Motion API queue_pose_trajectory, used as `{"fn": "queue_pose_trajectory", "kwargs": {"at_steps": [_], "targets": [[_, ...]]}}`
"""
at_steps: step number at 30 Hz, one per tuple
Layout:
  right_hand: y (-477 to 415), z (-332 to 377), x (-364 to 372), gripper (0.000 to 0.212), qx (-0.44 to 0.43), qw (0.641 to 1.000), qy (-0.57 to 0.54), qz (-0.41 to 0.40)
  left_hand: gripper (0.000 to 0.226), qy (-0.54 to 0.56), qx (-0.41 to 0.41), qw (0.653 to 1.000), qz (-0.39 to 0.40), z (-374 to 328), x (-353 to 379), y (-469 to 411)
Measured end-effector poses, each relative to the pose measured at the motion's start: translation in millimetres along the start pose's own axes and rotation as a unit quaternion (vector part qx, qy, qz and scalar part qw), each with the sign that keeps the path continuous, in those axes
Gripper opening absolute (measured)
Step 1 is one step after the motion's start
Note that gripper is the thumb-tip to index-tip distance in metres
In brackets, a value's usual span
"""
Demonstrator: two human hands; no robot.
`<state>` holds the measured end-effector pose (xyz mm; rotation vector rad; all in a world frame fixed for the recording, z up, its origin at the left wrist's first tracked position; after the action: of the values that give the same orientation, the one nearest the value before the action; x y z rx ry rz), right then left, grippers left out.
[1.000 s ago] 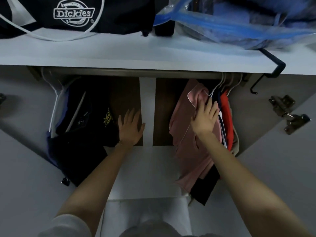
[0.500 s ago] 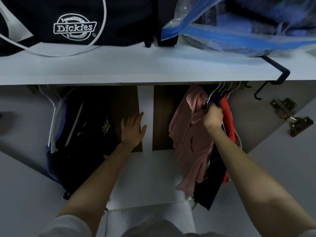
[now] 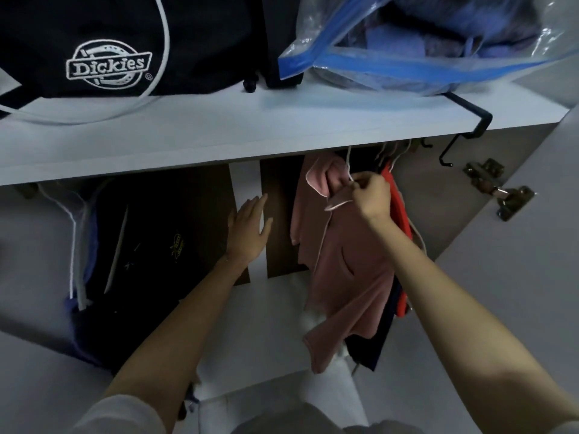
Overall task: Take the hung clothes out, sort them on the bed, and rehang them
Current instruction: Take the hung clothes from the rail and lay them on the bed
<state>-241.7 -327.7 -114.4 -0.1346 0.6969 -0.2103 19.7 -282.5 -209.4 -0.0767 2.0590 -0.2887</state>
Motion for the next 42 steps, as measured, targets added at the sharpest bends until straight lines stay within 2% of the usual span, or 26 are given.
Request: {"fn": "queue_pose_trajectory", "kwargs": {"at_steps": [4, 8, 12, 15, 18, 25, 33, 36, 39, 42], "targets": [[37, -7, 0, 0.028, -0.007, 1.0, 0.005, 0.016, 0.056, 0.022, 0.065, 0.998, 0.002, -15, 9, -15], [73, -21, -5, 0.025, -0.055, 0.994, 0.074, 0.05, 0.058, 0.016, 0.132, 0.991, -0.003, -32, 22, -29], [118, -43, -17, 0.022, -0.051, 0.993, 0.102, 0.034, 0.056, -0.003, 0.192, 0.981, -0.004, -61, 43, -33], [158, -64, -27, 0.019, -0.017, 0.994, 0.106, 0.014, 0.044, -0.003, 0.263, 0.965, 0.015, -80, 67, -22], [199, -91, -44, 0.022, 0.04, 0.993, 0.108, -0.007, 0.032, 0.041, 0.34, 0.937, 0.069, -98, 87, 5], [307, -139, -91, 0.024, 0.135, 0.986, 0.091, -0.037, 0.037, 0.101, 0.399, 0.886, 0.211, -163, 125, 88], [470, -181, -148, 0.018, 0.2, 0.97, 0.114, -0.077, 0.038, 0.111, 0.502, 0.836, 0.191, -254, 157, 220], [534, -196, -168, 0.021, 0.241, 0.959, 0.116, -0.096, 0.037, 0.111, 0.529, 0.815, 0.212, -285, 166, 276], [598, -204, -190, 0.021, 0.309, 0.936, 0.104, -0.134, 0.038, 0.111, 0.559, 0.792, 0.22, -316, 174, 328], [664, -208, -208, 0.031, 0.392, 0.898, 0.107, -0.17, 0.038, 0.125, 0.586, 0.767, 0.23, -350, 179, 380]]}}
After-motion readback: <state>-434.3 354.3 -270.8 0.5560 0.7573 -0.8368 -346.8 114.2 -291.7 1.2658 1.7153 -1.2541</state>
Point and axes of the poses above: each hand's wrist, its own y-axis away from the middle knuckle, its own x-axis out of the palm, z = x × y, the point moved 1 cm from there along -y, towards the middle knuckle, and after that the axes turned 7 degrees about z, right-handed, at the moved point
